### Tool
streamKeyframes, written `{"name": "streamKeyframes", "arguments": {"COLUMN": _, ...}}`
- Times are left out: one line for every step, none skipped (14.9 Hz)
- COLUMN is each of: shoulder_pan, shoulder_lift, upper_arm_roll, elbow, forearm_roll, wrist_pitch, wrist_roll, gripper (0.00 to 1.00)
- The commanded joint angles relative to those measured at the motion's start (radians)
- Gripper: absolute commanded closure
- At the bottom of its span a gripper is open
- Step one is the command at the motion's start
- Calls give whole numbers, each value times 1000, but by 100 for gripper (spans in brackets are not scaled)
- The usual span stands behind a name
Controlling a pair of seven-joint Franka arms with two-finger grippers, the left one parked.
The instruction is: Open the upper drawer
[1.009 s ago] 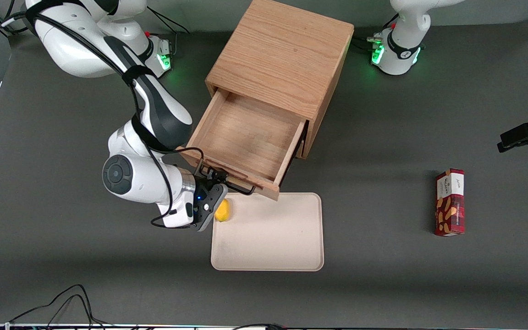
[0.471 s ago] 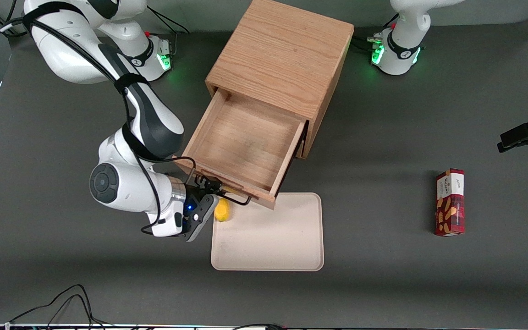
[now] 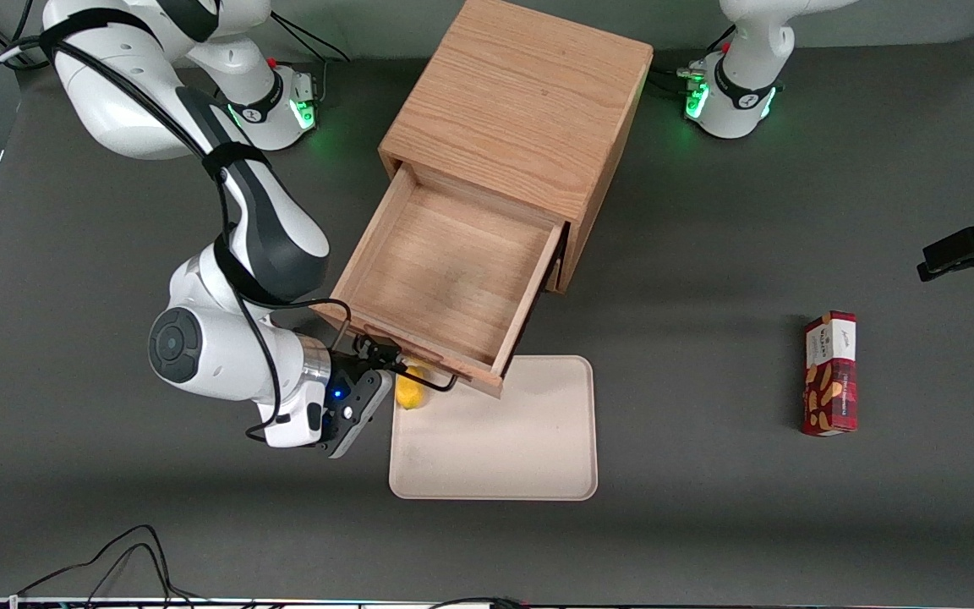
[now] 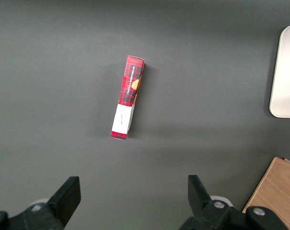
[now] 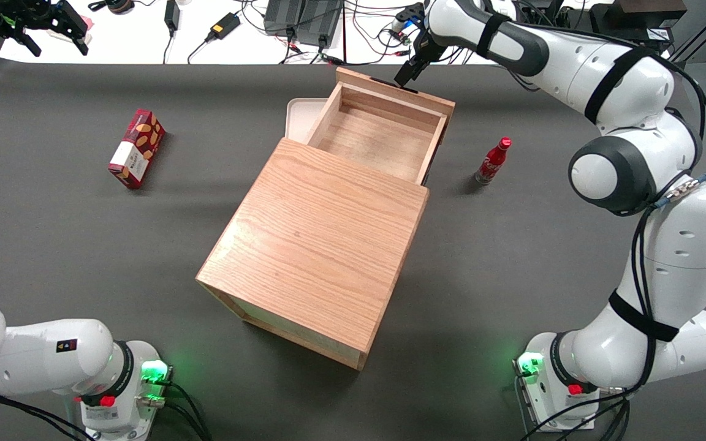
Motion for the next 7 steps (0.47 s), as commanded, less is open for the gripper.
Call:
{"name": "streamKeyframes", "arguments": {"shoulder_pan": 6, "shoulder_lift": 33, "upper_arm_roll": -18, "elbow": 69, "forearm_roll": -12, "wrist_pitch": -18, "wrist_roll": -8, "gripper": 0}}
{"name": "streamKeyframes", "arguments": {"shoulder_pan": 15, "shoulder_lift": 33, "upper_arm_roll": -34, "elbow": 72, "forearm_roll": -10, "wrist_pitch": -18, "wrist_roll": -8, "gripper": 0}}
{"name": "streamKeyframes", "arguments": {"shoulder_pan": 19, "shoulder_lift": 33, "upper_arm_roll": -44, "elbow": 75, "forearm_roll": -10, "wrist_pitch": -13, "wrist_roll": -7, "gripper": 0}}
{"name": "streamKeyframes", "arguments": {"shoulder_pan": 19, "shoulder_lift": 34, "upper_arm_roll": -46, "elbow": 77, "forearm_roll": -10, "wrist_pitch": -10, "wrist_roll": -7, "gripper": 0}}
{"name": "streamKeyframes", "arguments": {"shoulder_pan": 19, "shoulder_lift": 33, "upper_arm_roll": -48, "elbow": 77, "forearm_roll": -10, "wrist_pitch": -10, "wrist_roll": -7, "gripper": 0}}
{"name": "streamKeyframes", "arguments": {"shoulder_pan": 17, "shoulder_lift": 33, "upper_arm_roll": -48, "elbow": 83, "forearm_roll": -10, "wrist_pitch": -10, "wrist_roll": -7, "gripper": 0}}
{"name": "streamKeyframes", "arguments": {"shoulder_pan": 17, "shoulder_lift": 33, "upper_arm_roll": -46, "elbow": 89, "forearm_roll": -10, "wrist_pitch": -19, "wrist_roll": -7, "gripper": 0}}
